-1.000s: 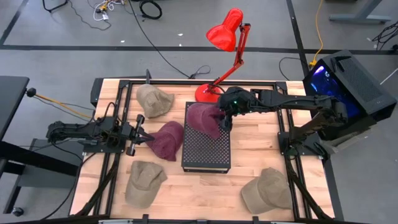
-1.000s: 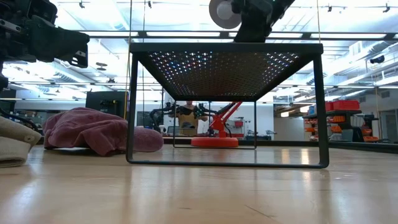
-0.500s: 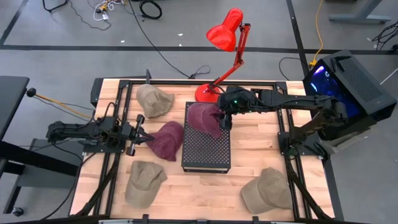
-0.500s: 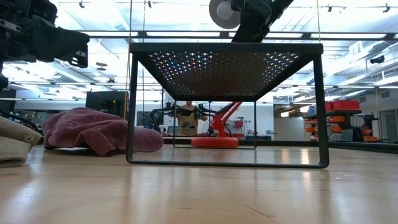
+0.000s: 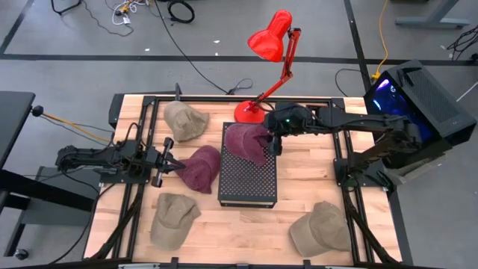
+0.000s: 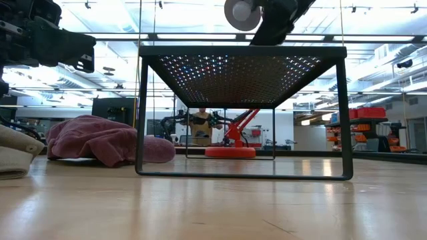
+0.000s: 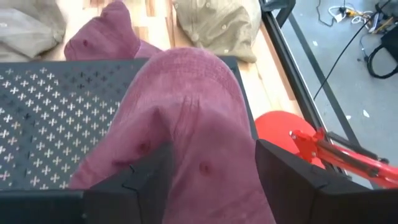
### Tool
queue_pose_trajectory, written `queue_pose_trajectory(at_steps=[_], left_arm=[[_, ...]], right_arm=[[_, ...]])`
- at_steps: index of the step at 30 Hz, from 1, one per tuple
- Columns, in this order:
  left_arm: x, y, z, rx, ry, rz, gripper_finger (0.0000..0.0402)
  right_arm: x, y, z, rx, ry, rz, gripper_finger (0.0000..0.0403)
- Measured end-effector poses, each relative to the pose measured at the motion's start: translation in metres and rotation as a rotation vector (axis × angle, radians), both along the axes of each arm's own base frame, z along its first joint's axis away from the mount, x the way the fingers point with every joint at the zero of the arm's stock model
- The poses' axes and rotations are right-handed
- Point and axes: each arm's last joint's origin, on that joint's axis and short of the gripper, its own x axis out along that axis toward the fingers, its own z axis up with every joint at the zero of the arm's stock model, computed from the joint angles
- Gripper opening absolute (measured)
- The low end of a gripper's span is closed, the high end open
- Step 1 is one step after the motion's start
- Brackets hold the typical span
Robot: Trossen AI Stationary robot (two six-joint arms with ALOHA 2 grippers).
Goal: Pick & Place hat
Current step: Put the right red cap on the shelf, then put the bottom right brown cap on the shelf
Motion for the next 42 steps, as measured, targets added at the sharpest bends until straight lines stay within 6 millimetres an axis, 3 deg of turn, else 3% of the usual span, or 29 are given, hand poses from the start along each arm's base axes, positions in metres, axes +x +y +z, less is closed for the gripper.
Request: queue_pose_trajectory(at_steps=[14, 26, 42], left_arm=[[0.0, 0.0, 0.0, 0.0, -0.001, 0.0, 0.0025], [0.0, 0.0, 0.0, 0.0, -0.001, 0.0, 0.0025], [0.0, 0.0, 0.0, 0.0, -0.001, 0.0, 0.0025]], right_arm=[[-0.028, 0.008, 0.02, 0.032, -0.026, 0.027, 0.0228], [-0.049, 0.037, 0.029, 0.029, 0.014, 0.139, 0.0228], [-0.061, 0.079, 0.023, 0.031, 0.116, 0.318, 0.0228]])
